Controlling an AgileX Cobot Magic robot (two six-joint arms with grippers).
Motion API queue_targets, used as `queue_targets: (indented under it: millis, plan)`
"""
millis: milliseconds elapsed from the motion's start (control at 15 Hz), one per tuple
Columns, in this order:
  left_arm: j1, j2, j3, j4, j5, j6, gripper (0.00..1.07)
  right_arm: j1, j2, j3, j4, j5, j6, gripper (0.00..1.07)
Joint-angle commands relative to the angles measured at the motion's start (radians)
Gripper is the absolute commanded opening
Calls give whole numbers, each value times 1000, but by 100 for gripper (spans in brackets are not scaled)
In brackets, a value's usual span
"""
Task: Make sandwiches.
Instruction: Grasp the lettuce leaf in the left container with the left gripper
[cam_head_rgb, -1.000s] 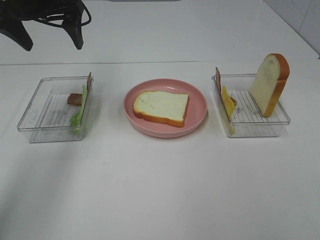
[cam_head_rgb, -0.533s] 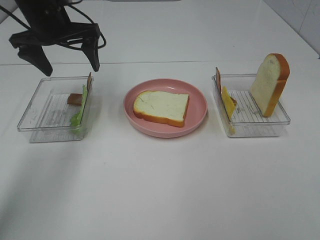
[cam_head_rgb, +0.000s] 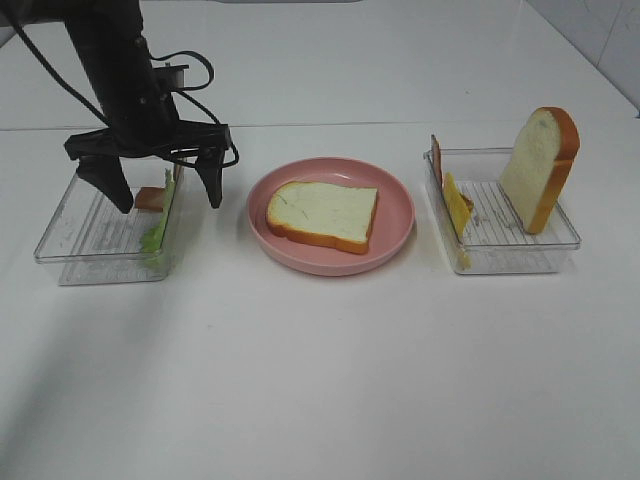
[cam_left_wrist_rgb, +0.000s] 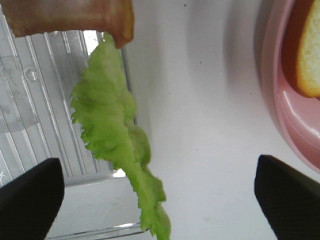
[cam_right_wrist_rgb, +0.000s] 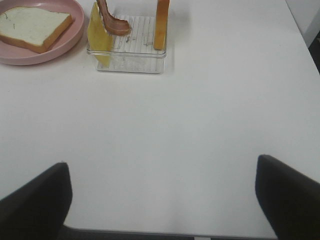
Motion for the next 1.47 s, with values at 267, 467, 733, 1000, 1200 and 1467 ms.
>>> queue_targets:
  millis: [267, 467, 733, 1000, 1200, 1467]
  plan:
    - [-4, 28, 5, 41, 0, -7, 93, -3, -27, 4, -3, -10, -9, 97]
    - [-4, 28, 5, 55, 2, -7, 91, -3, -27, 4, -3, -10, -9, 97]
    - [-4, 28, 5, 72, 6, -19, 57, -3, -27, 4, -3, -10, -9, 97]
    - [-4, 28, 5, 80, -6, -31, 0, -3, -27, 4, -3, -10, -9, 97]
    - [-4, 28, 5, 91, 18, -38, 0, -3, -27, 4, -3, -10, -9, 97]
    - [-4, -3, 1, 98, 60, -41, 0, -3, -27, 4, -3, -10, -9, 97]
